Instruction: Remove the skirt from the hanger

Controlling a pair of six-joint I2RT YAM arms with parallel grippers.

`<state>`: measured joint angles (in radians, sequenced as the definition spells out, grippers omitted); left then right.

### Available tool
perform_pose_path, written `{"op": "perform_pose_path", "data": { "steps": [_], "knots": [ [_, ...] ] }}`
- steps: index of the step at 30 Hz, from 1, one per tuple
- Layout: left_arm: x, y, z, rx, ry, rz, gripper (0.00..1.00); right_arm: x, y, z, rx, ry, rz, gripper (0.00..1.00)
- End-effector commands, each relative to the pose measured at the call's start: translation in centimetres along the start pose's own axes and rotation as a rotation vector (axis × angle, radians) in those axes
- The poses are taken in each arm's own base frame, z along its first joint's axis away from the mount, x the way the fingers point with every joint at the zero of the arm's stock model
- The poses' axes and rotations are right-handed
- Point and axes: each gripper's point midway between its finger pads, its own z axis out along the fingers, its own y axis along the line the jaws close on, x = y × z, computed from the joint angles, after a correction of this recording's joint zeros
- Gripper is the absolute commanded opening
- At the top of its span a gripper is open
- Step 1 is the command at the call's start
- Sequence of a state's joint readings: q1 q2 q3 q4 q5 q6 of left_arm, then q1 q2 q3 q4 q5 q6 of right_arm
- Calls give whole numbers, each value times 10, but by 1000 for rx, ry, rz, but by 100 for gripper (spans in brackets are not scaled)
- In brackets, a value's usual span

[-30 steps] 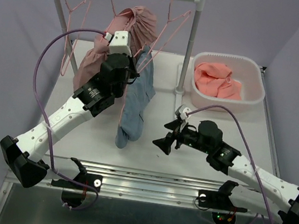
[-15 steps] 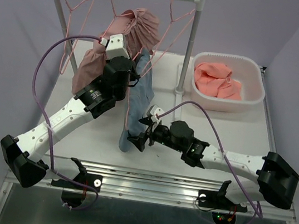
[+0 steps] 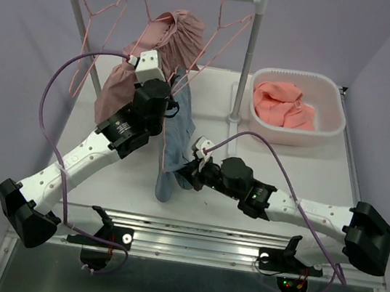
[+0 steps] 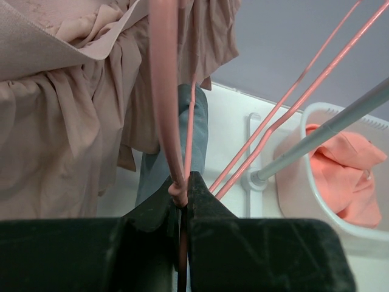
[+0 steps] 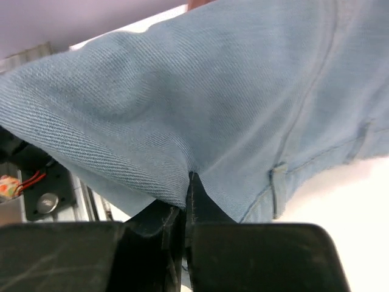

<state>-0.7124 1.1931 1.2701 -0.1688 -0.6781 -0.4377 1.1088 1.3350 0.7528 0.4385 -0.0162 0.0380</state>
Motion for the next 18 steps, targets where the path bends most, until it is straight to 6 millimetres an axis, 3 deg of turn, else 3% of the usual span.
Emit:
{"op": "perform_pose_path", "data": {
  "steps": [1,9,11,13,14,16,17,18],
  "knots": [
    [-23,9,-6,-32,-94,-43,0,-29,-25,-25,178,-60,45,1],
    [39,39,4,-107,25,19,0,-102,-103,-95,693,-238,151,1],
    [54,44,3,-97,49,34,0,-121,-132,-120,892,-281,176,1],
    [62,50,1,-105,63,40,0,-119,-157,-129,1026,-248,182,1],
    [64,54,-1,-113,67,42,0,-130,-187,-143,1129,-265,230,1],
    [74,60,-1,-120,83,48,0,-154,-209,-146,1088,-311,298,1],
    [77,61,-2,-120,89,50,0,-161,-230,-160,1129,-333,303,1],
    [78,61,-2,-118,90,46,0,-168,-237,-166,1149,-347,299,1]
  ]
}}
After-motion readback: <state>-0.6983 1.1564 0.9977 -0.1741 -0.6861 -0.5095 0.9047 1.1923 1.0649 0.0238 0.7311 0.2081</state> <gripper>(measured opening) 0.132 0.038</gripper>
